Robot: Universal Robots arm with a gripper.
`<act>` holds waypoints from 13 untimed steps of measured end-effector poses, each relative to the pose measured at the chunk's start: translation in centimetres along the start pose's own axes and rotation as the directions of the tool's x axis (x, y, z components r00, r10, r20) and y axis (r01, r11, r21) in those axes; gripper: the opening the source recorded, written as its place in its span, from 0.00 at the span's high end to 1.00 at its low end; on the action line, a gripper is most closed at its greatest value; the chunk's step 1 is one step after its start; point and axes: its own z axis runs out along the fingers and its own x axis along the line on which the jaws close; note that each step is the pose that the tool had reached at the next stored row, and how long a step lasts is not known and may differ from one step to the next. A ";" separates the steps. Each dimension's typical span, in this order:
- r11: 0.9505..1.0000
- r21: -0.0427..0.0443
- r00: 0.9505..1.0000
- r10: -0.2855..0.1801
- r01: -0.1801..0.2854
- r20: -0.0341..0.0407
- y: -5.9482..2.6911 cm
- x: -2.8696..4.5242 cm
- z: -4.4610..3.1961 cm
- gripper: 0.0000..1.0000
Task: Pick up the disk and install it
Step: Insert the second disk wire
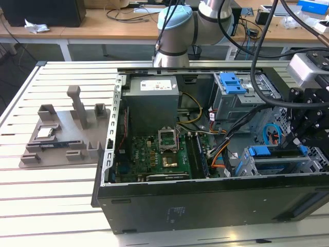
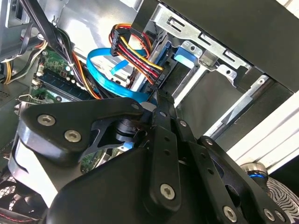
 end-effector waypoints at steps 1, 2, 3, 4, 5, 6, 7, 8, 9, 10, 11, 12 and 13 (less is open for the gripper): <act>1.000 0.000 1.000 0.000 0.000 0.000 -0.02 0.07 0.00 0.89; 1.000 0.000 1.000 0.000 0.000 0.000 -0.04 0.20 -0.01 0.89; 1.000 0.000 1.000 0.000 0.000 0.001 -0.06 0.28 -0.01 0.89; 1.000 0.000 1.000 0.000 0.000 0.001 -0.09 0.38 -0.01 0.89; 1.000 0.000 1.000 0.000 0.000 0.001 -0.11 0.38 -0.01 0.89; 1.000 -0.001 1.000 0.000 0.000 0.002 -0.12 0.38 0.03 0.89; 1.000 -0.001 1.000 0.000 0.000 0.002 -0.12 0.39 0.06 0.89; 1.000 -0.002 1.000 0.001 -0.001 0.002 -0.13 0.39 0.10 0.89; 1.000 -0.002 1.000 0.001 -0.001 0.002 -0.14 0.38 0.13 0.89; 1.000 -0.002 1.000 0.002 -0.002 0.002 -0.15 0.34 0.20 0.89; 1.000 -0.003 1.000 0.003 -0.003 0.002 -0.15 0.26 0.23 0.89; 1.000 -0.003 1.000 0.004 -0.004 0.002 -0.15 0.14 0.26 0.89; 1.000 -0.002 1.000 0.004 -0.004 0.002 -0.16 0.02 0.28 0.89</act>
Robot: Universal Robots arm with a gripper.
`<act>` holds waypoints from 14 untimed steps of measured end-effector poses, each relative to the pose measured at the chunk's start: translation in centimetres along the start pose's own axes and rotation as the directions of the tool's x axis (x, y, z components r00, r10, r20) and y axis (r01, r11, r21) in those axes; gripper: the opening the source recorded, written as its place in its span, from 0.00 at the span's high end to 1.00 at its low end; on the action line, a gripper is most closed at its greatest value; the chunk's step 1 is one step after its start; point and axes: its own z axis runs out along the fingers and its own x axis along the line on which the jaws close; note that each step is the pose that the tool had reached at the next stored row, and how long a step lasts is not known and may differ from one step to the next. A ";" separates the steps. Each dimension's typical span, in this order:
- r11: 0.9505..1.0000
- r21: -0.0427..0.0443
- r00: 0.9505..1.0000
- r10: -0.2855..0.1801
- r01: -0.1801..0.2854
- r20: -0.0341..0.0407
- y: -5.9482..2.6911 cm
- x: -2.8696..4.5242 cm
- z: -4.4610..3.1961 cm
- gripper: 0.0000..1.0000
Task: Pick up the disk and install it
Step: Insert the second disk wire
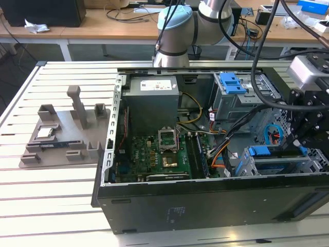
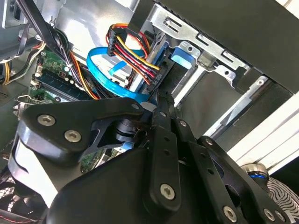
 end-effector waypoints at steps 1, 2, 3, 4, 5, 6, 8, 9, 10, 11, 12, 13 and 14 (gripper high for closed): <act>1.000 0.000 1.000 0.000 0.000 0.000 0.00 -0.04 0.01 0.89; 1.000 0.000 1.000 0.000 0.000 0.000 0.00 -0.04 0.00 0.89; 1.000 0.000 1.000 0.000 0.000 0.000 0.00 -0.06 0.01 0.89; 1.000 0.000 1.000 0.000 0.000 0.000 0.00 -0.19 0.01 0.89; 1.000 0.000 1.000 0.000 0.000 0.000 0.00 -0.32 0.01 0.89; 1.000 0.000 1.000 0.000 0.000 0.000 0.00 -0.44 0.02 0.89; 1.000 0.000 1.000 0.000 0.000 0.000 0.00 -0.62 0.03 0.89; 1.000 0.000 1.000 0.001 -0.001 0.000 0.00 -0.67 0.04 0.89; 1.000 0.000 1.000 0.000 0.000 0.000 0.00 -0.69 0.04 0.89; 1.000 0.000 1.000 0.000 0.000 0.000 -0.01 -0.69 0.05 0.89; 1.000 0.000 1.000 0.000 0.000 0.000 -0.01 -0.69 0.07 0.89; 1.000 0.000 1.000 0.000 0.000 0.000 -0.01 -0.71 0.09 0.89; 1.000 0.000 1.000 0.000 0.000 0.000 -0.01 -0.73 0.12 0.89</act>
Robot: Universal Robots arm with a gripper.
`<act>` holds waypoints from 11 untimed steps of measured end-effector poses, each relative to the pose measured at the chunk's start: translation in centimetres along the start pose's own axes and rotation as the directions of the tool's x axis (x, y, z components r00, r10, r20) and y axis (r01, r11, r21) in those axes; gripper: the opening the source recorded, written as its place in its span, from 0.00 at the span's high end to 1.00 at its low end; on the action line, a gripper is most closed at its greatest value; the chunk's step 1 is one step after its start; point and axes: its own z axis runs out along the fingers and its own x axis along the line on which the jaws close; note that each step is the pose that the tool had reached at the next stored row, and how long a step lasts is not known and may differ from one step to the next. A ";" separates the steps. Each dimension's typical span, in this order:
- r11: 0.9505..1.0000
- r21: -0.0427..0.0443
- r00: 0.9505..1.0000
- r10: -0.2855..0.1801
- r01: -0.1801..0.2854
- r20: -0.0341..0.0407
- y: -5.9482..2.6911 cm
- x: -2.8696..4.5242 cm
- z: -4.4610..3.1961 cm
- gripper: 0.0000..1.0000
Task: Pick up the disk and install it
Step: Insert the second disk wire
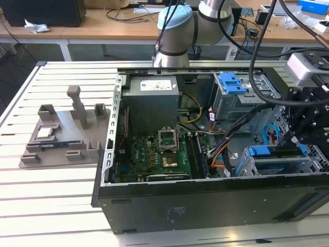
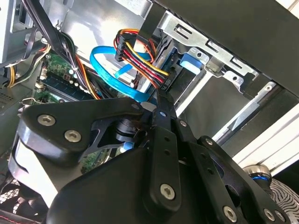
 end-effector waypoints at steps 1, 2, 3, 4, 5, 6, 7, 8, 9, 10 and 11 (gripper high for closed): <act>1.000 0.000 1.000 0.000 0.000 0.000 0.00 -0.06 0.01 0.89; 1.000 0.000 1.000 0.000 0.000 0.000 0.00 -0.10 0.01 0.89; 1.000 0.000 1.000 0.000 0.000 0.000 0.00 -0.13 0.03 0.89; 1.000 0.000 1.000 0.000 0.000 0.000 0.00 -0.16 0.07 0.89; 1.000 0.000 1.000 0.000 0.000 0.000 0.00 -0.17 0.09 0.89; 1.000 0.000 1.000 0.000 0.000 -0.001 -0.01 -0.17 0.11 0.89; 1.000 0.000 1.000 0.000 0.000 -0.001 -0.01 -0.17 0.14 0.89; 1.000 0.000 1.000 0.000 0.000 -0.001 -0.01 -0.17 0.18 0.89; 1.000 0.000 1.000 0.000 0.000 -0.001 -0.01 -0.17 0.19 0.89; 1.000 0.000 1.000 0.000 0.000 -0.001 -0.01 -0.17 0.20 0.89; 1.000 0.000 1.000 0.000 0.000 0.000 -0.01 -0.17 0.20 0.89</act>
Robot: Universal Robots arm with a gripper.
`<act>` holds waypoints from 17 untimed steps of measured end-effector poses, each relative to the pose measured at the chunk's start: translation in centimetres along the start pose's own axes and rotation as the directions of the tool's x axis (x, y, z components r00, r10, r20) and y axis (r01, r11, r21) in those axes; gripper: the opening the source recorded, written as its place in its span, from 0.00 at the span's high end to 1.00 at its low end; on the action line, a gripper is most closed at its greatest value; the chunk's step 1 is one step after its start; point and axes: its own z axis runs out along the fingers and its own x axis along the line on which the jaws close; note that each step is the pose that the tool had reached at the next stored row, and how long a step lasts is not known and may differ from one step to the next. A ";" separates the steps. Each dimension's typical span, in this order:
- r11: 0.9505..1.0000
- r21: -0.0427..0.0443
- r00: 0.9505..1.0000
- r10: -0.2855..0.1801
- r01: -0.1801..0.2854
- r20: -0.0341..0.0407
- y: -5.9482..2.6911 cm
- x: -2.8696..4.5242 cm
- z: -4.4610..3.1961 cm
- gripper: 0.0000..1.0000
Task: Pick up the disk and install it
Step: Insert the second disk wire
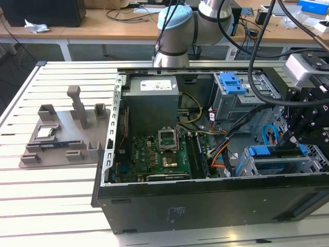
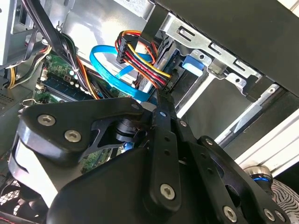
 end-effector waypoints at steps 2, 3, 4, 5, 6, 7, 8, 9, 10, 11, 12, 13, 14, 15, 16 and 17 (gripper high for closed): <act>1.000 0.000 1.000 0.000 0.000 0.000 0.00 0.00 0.01 0.89; 1.000 0.000 1.000 0.000 0.000 0.000 0.00 0.00 0.01 0.83; 1.000 0.000 1.000 0.000 0.000 0.000 0.00 0.00 -0.02 0.83; 1.000 0.000 1.000 0.000 0.000 0.001 0.01 -0.01 -0.20 0.83; 1.000 0.000 1.000 0.000 0.000 0.000 0.03 -0.03 -0.47 0.83; 1.000 0.000 1.000 0.000 0.000 0.000 0.08 -0.14 -1.03 0.83; 1.000 0.000 1.000 0.000 0.000 0.000 0.10 -0.28 -1.32 0.83; 1.000 0.000 1.000 0.000 0.000 0.000 0.11 -0.46 -1.56 0.83; 1.000 0.000 1.000 0.000 0.000 0.000 0.15 -0.72 -2.07 0.84; 1.000 0.000 1.000 0.000 0.000 0.000 0.17 -0.82 -2.33 0.90; 1.000 0.000 1.000 0.000 0.000 0.000 0.19 -0.95 -2.67 0.90; 1.000 0.000 1.000 0.000 0.000 0.000 0.22 -1.07 -2.99 0.90; 1.000 0.000 1.000 0.000 0.000 0.000 0.24 -1.15 -3.33 0.90; 1.000 0.000 1.000 0.000 0.000 0.000 0.31 -1.34 -4.23 0.90; 1.000 0.000 1.000 0.000 0.000 0.000 0.33 -1.40 -4.56 0.90; 1.000 0.000 1.000 0.000 0.000 0.000 0.36 -1.48 -4.92 0.90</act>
